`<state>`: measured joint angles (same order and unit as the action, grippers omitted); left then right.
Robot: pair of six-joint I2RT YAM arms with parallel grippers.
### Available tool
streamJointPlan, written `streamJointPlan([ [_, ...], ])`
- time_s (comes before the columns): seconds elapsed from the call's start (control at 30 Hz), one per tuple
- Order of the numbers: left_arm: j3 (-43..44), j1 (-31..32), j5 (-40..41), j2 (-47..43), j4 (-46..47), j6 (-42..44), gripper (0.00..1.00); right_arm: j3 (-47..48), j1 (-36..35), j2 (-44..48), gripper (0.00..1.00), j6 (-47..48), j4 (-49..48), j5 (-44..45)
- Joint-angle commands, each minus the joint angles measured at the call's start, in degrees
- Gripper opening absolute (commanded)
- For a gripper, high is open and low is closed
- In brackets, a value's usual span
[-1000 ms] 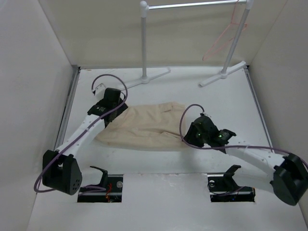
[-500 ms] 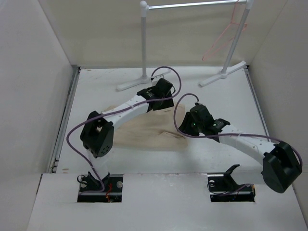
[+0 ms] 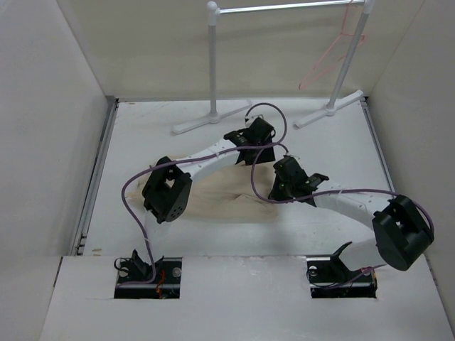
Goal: Place the trousers on the hanger
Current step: Fold the trousers at the center of the board.
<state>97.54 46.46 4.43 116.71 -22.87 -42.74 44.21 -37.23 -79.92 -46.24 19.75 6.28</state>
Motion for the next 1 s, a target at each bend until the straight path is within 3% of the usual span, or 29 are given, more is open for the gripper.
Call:
streamJointPlan([
  [0.0,1.69,0.34,-0.74,2.20,0.28,-1.12,0.50,0.97,-0.78,1.08,0.11,0.62,-0.24,1.80],
  [0.2,1.25,-0.45,2.34,5.98,1.86,-1.55,0.48,-2.63,-2.00,6.17,0.10,-1.66,3.10,2.42],
  [0.47,0.55,-1.85,3.92,8.28,3.45,-3.23,0.47,-11.77,-3.06,6.18,0.10,-7.37,-1.90,2.51],
  [0.53,-0.41,-2.03,3.84,6.88,4.24,-3.31,0.49,-11.69,-2.63,6.97,0.17,-7.20,-1.73,2.51],
  [0.67,-2.08,-2.47,3.40,1.96,5.03,-3.49,0.55,-9.32,-2.89,13.19,0.46,-5.97,2.82,2.24],
  [0.77,-3.75,-3.34,3.31,-3.04,5.56,-3.23,0.60,-6.86,-3.32,18.47,0.49,-6.23,7.58,2.59],
  [0.8,-4.37,-3.70,3.13,-4.80,5.82,-3.05,0.60,-6.42,-3.50,19.96,0.48,-6.58,7.85,2.07],
  [0.97,-13.57,-6.07,2.52,-14.21,8.10,-2.43,0.60,-5.44,-4.29,20.16,0.17,-8.69,-0.12,-4.94],
])
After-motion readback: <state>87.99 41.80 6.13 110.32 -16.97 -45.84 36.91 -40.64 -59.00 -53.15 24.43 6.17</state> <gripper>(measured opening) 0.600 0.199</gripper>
